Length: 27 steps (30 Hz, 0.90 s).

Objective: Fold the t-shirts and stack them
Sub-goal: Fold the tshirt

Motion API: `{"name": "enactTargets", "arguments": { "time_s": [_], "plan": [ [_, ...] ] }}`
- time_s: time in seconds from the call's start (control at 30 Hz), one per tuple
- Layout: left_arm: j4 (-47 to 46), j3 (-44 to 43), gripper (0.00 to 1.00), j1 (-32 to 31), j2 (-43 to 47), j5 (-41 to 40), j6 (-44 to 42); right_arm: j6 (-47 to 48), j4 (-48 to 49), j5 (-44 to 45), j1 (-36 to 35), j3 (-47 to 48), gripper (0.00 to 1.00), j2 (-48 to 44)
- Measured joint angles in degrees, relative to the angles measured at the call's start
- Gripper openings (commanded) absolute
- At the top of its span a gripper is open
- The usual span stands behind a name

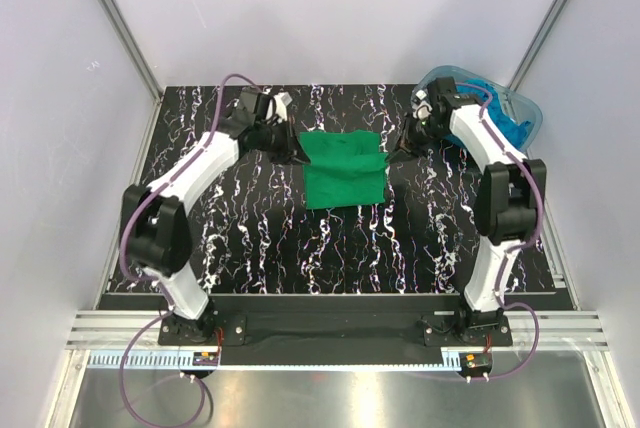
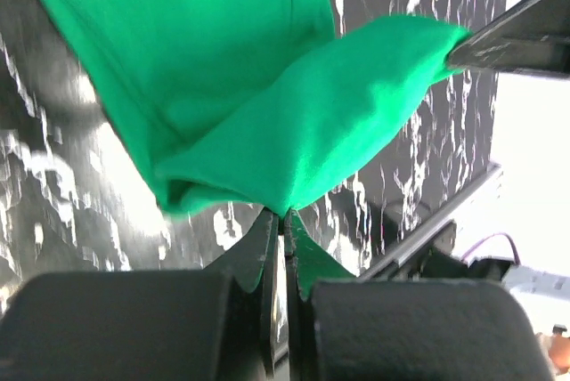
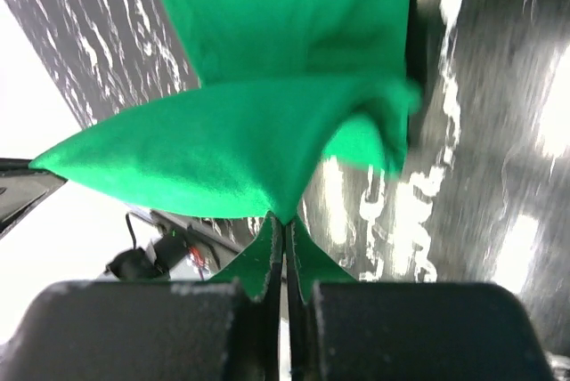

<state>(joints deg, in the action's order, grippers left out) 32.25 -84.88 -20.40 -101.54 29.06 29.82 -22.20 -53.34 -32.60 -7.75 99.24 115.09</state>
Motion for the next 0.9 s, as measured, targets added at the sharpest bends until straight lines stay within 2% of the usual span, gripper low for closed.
{"name": "enactTargets", "arguments": {
  "time_s": [0.13, 0.3, 0.5, 0.6, 0.9],
  "plan": [
    [1.5, 7.3, 0.00, -1.6, 8.2, -0.2, 0.0, -0.1, 0.3, 0.0, -0.7, -8.7, 0.00, -8.2],
    [3.2, 19.0, 0.00, -6.7, 18.6, -0.4, 0.7, -1.7, 0.3, 0.0, -5.0, -21.8, 0.00, -19.1],
    [5.4, 32.4, 0.00, -13.5, 30.3, -1.9, 5.6, -5.2, 0.7, 0.0, -11.4, -36.4, 0.00, -30.1],
    [5.6, 38.3, 0.00, -15.9, 35.6, -2.3, 8.5, -7.1, 0.4, 0.0, -12.4, -43.5, 0.00, -35.1],
    [4.0, 53.4, 0.00, -21.5, 44.2, -2.7, 16.8, -12.2, 1.2, -1.3, -14.9, -58.9, 0.00, -46.8]
  ]
}}
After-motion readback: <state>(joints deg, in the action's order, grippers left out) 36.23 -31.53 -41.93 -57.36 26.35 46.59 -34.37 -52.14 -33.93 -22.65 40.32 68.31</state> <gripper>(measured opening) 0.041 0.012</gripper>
